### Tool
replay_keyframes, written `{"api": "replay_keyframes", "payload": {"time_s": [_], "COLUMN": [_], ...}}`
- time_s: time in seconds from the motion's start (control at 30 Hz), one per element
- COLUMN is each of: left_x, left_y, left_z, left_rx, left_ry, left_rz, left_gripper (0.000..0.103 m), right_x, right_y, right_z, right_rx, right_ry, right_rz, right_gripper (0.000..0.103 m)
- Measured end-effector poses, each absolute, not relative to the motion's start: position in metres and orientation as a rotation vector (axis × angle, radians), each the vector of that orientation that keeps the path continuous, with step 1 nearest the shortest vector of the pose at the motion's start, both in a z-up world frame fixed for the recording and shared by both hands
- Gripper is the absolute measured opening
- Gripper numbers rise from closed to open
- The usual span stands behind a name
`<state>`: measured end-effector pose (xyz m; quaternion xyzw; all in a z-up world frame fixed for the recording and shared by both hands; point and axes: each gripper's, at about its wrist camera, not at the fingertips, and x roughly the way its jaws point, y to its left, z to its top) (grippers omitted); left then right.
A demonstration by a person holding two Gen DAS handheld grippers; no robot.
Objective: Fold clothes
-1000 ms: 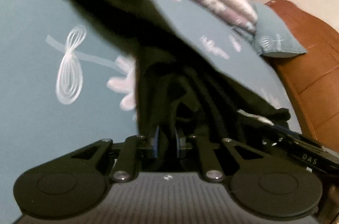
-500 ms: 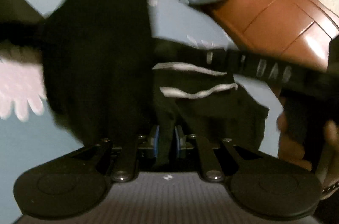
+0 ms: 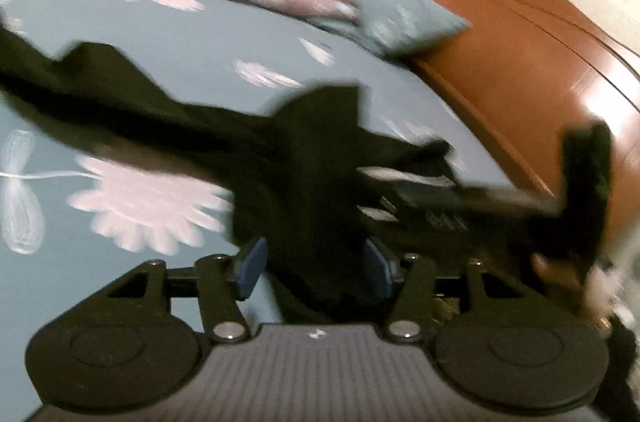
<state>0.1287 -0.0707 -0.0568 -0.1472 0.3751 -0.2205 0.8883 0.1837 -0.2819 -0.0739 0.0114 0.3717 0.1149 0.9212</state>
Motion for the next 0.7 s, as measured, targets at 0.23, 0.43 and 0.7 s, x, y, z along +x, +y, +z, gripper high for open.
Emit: {"api": "replay_keyframes", "payload": {"time_s": [0.23,0.43,0.7], "left_x": [0.159,0.179,0.202], "left_y": [-0.048,-0.049,-0.054], "left_z": [-0.098,-0.128,-0.155], "left_rx": [-0.634,-0.794,-0.894], "left_ry": [0.863,0.892,0.917], "left_rz": [-0.415,-0.432,-0.413], "left_gripper": [0.054,0.054,0.056], "right_x": [0.202,0.204,0.206], "right_y": [-0.273,-0.276,-0.288], "right_z": [-0.113,-0.118,-0.123], "right_rx": [-0.062,-0.05,0.011], "right_ry": [0.91,0.925,0.935], "right_rz": [0.138,0.133,0.151], "right_gripper": [0.071,0.076,0.079]}}
